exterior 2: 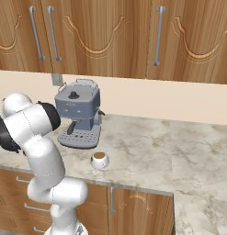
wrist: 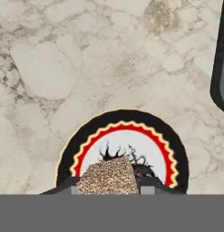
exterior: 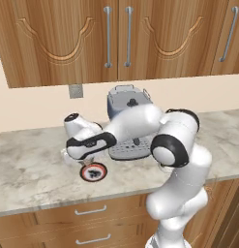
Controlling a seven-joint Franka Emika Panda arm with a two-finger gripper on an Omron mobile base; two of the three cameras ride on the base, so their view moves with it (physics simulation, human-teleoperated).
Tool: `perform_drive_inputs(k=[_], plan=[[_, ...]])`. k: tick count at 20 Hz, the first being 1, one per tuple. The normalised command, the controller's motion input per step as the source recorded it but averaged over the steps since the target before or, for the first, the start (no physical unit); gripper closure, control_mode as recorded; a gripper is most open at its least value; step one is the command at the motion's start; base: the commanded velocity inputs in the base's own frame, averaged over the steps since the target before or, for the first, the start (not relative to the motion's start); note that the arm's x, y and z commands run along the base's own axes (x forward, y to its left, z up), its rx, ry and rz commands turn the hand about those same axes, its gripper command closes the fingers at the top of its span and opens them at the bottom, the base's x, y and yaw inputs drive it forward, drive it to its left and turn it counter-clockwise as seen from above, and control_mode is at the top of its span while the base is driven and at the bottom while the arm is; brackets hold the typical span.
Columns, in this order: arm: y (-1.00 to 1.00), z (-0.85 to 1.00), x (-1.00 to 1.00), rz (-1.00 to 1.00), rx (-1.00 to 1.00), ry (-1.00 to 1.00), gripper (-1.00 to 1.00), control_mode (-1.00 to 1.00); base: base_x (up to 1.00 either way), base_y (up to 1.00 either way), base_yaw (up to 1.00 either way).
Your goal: Take a sugar cube from the saucer and place it inside the coffee. Then, grab milk from the fridge and place it next to the coffee on the counter to sweeten the coffee.
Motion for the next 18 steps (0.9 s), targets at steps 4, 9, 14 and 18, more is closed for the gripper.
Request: perform_drive_inputs(k=[4,9,14,18], plan=[[-0.94,0.78,-0.71,0.00,0.13,-0.19,1.00,-1.00,0.00,0.00,0.00],[-1.00,0.91,-0.89,0.00,0.19,-0.12,1.00,-1.00,0.00,0.00,0.00],[-1.00,0.86,-0.86,-0.07,0.11,-0.09,1.00,-1.00,0.00,0.00,0.00],[-1.00,0.75,-0.77,-0.10,0.14,-0.02,1.00,-1.00,0.00,0.00,0.00]])
